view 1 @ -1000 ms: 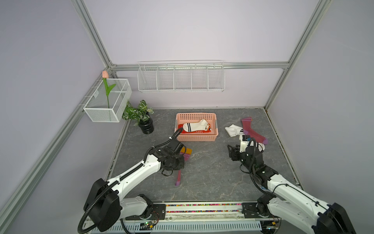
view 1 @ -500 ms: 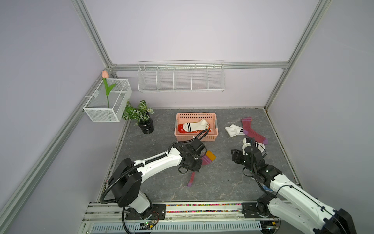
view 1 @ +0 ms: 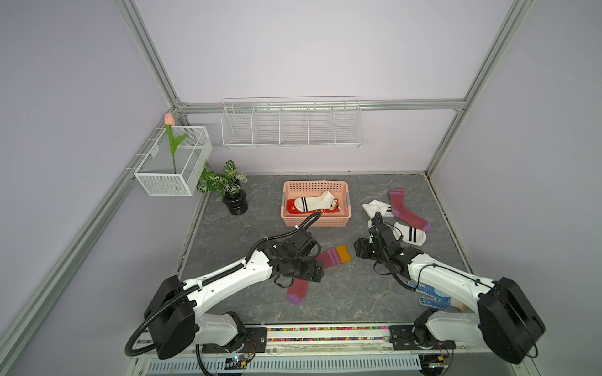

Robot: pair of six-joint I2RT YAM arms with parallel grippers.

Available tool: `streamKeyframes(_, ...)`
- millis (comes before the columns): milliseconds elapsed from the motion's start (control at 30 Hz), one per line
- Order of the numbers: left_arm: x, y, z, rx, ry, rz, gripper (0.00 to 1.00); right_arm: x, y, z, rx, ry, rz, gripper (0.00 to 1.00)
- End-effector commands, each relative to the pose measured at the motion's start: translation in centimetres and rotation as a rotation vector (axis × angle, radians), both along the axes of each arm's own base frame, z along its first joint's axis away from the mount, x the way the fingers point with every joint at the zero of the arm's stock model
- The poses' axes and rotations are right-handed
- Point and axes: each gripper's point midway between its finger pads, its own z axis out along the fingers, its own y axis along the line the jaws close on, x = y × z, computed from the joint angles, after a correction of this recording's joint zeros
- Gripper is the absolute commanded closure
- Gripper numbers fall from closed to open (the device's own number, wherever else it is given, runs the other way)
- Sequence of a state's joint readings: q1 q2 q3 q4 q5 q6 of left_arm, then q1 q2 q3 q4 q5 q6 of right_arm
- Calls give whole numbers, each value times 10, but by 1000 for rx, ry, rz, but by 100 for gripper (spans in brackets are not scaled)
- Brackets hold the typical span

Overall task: Place the socks together as a pair
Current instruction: Place the sock at the center of the board, then adjust the sock at the center of the board.

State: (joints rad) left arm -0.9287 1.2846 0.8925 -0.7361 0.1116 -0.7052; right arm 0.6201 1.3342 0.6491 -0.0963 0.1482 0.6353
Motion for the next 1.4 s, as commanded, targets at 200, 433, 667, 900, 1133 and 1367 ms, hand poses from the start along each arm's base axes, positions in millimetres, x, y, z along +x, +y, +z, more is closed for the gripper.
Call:
streamKeyframes(200, -29, 47, -33, -80, 205, 506, 12, 5, 29, -24, -47, 56, 72, 45)
streamKeyframes(433, -41, 62, -55, -220, 251, 665, 23, 10, 37, -32, -60, 68, 79, 46)
streamKeyframes(667, -45, 63, -59, -254, 275, 684, 33, 13, 40, -42, -77, 88, 81, 49)
streamKeyframes(900, -44, 58, -67, -232, 280, 673, 47, 13, 45, -45, -69, 91, 80, 55)
streamKeyframes(1133, -50, 65, -80, -181, 288, 672, 56, 14, 48, -46, -69, 86, 79, 60)
streamKeyframes(1367, -50, 73, -89, -139, 264, 666, 74, 14, 45, -49, -73, 89, 64, 73)
